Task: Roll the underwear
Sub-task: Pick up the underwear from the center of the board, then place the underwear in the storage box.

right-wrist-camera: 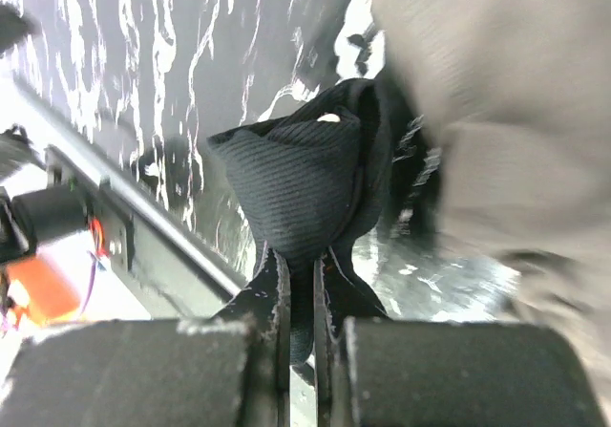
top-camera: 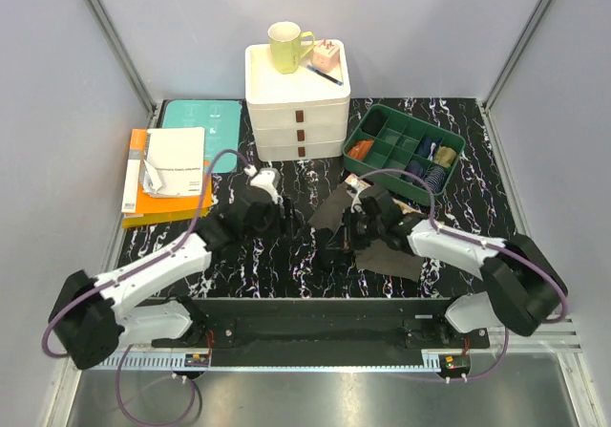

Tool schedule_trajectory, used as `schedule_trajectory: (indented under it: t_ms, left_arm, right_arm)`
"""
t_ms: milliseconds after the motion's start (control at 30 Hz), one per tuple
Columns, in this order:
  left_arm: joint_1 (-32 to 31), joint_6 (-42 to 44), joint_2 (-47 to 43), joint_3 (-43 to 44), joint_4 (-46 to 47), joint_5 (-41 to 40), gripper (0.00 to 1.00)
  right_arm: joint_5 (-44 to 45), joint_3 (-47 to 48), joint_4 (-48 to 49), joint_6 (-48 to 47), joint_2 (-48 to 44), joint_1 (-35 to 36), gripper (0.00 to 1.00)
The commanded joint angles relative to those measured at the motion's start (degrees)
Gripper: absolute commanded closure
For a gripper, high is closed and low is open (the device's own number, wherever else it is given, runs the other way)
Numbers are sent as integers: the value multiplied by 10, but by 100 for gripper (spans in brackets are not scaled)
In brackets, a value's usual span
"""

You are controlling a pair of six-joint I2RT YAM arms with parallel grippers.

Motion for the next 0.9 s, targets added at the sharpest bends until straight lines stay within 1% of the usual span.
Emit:
schedule_trajectory:
  t_ms: [0,33,67,100,133,167,200,333,367,500,567,667,867]
  left_arm:
    - [68,12,-50,66,-97,5,20]
    - [80,14,-54,77,-115,10,15]
    - [94,25,-62,88,-129,23,12]
    - [118,32,-66,107,-156,28,9]
    - [130,39,-70,116,-167,31,1]
    - [138,57,-75,124,-177,31,1]
    - [154,66,-78,141,-193,31,1]
    - [187,104,-79,165,-207,33,1]
    - [193,106,-77,168,-207,37,1]
    - [226,115,-63,182,-207,55,1]
    - [233,121,-59,185,-207,55,1]
    - [241,130,-58,189,-207,40,1]
    - [242,135,-70,185,-205,26,1]
  right_arm:
    - [83,95,-165,-49,-70,-51,100]
    - [116,111,-189,-57,-75,-64,100]
    - [136,149,-231,-63,-86,-83,100]
    - [190,168,-251,-70,-87,-91,100]
    - [221,188,-269,-80,-87,-99,100]
    - [242,223,-292,-88,-82,-107,100]
    - [264,241,-303,-94,-75,-133,100]
    - [296,321,-325,-118,-28,-187,100]
    - [304,356,-335,-122,1,-195,100]
    - [348,437,-359,-131,85,-225,100]
    - [353,477,-366,-130,126,-239,100]
    - [358,520,-373,-119,179,-255,100]
    - [356,568,-381,-83,244,-272,100]
